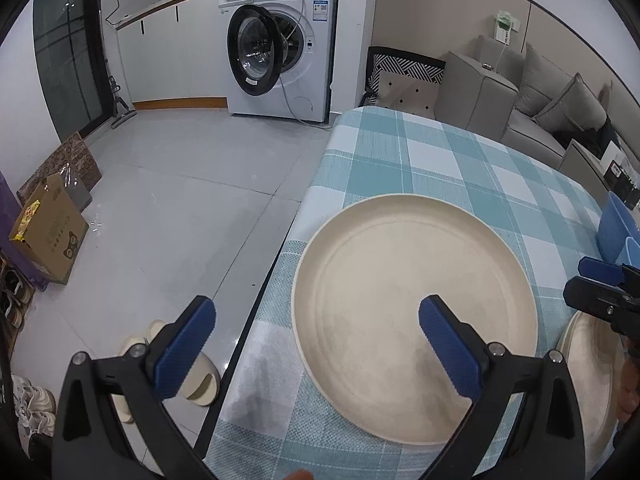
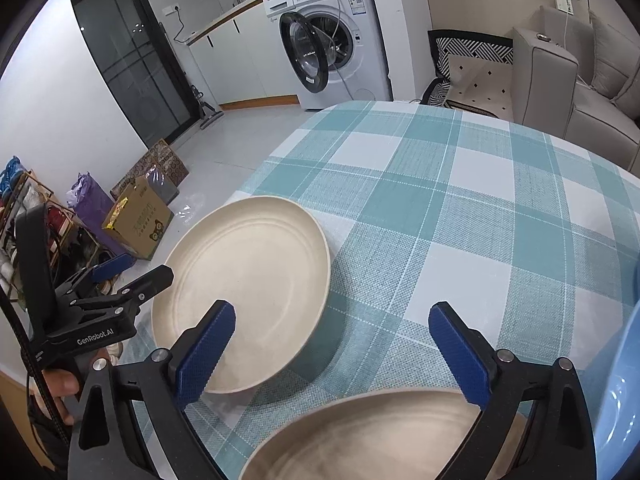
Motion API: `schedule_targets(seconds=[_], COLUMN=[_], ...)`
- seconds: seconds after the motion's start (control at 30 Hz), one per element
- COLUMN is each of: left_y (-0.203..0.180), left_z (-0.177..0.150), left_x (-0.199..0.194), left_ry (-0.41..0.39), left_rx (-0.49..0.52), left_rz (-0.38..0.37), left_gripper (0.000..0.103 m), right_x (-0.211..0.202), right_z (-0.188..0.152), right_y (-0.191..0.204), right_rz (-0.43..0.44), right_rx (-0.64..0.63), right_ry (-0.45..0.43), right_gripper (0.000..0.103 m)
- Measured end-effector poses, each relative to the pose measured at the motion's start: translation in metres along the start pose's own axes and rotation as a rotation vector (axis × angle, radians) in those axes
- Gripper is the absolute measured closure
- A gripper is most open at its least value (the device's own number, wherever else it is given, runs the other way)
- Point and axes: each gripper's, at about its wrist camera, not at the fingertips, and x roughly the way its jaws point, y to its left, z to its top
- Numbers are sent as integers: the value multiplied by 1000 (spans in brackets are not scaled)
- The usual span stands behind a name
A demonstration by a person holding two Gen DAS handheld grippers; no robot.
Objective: Organize plates and bowls
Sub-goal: 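Close the left gripper on the large cream plate rim while the right gripper closes beside it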
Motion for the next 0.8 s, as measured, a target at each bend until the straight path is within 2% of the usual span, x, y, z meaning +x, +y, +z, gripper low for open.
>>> schedule_targets(seconds=[0.13,0.2,0.4,0.57,0.63,0.8], left_y=[-4,-5,-1,3,3,1], left_z=[-3,-4,-6,-7,-7,-8], left_x=[8,10,12,13,13,15], left_ry=[22,26,34,37,39,53], left_rx=[24,35,29,17,15,17], left_rz=[-11,-18,-23,-45,-48,-67], left_gripper=[2,7,13,19,23,42], right_x=[12,17,30,38,41,44], right_z=[-1,-3,-6,-8,-9,-12], right_y=[3,4,9,15,16,20], right_rz=[-14,-19,-18,-22,-15,-4], right_rx=[-5,-8,-16,-30,-30,-42], right_ry=[23,33,57,80,93,113], right_gripper=[9,11,14,25,30,38])
